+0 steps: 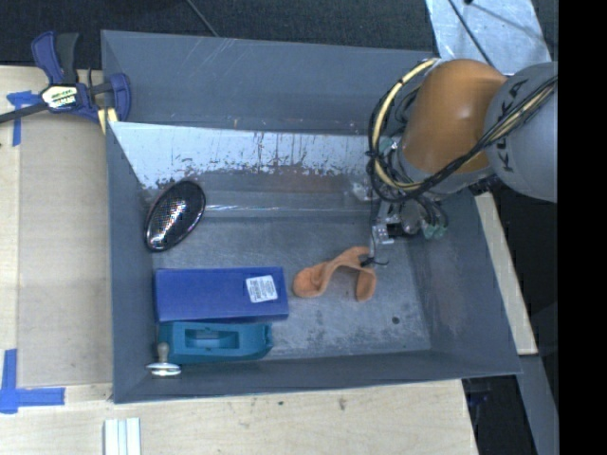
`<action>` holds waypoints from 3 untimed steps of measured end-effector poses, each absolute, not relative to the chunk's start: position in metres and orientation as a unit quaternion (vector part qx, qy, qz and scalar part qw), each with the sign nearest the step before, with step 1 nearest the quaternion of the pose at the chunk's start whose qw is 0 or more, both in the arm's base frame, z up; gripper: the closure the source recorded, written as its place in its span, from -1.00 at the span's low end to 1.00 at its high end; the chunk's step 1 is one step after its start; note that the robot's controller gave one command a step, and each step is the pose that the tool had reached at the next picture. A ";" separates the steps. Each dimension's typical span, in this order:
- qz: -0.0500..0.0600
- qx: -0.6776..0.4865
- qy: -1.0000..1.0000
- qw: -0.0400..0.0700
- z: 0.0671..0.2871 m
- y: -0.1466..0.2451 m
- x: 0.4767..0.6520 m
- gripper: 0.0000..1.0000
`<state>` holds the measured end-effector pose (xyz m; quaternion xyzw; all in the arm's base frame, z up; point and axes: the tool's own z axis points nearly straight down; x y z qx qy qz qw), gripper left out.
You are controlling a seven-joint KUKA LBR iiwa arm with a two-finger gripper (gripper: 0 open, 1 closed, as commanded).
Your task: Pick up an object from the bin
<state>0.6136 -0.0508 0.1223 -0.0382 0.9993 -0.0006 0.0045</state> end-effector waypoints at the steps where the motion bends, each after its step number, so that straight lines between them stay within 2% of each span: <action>1: 0.000 -0.019 1.000 0.002 0.079 -0.039 0.598 -1.00; 2: 0.001 -0.025 1.000 0.007 0.063 -0.039 0.602 1.00; 3: 0.000 -0.028 1.000 0.005 0.067 -0.042 0.603 1.00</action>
Offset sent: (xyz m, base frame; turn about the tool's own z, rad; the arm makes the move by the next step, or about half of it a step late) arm -0.0103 0.0062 -0.0510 0.0133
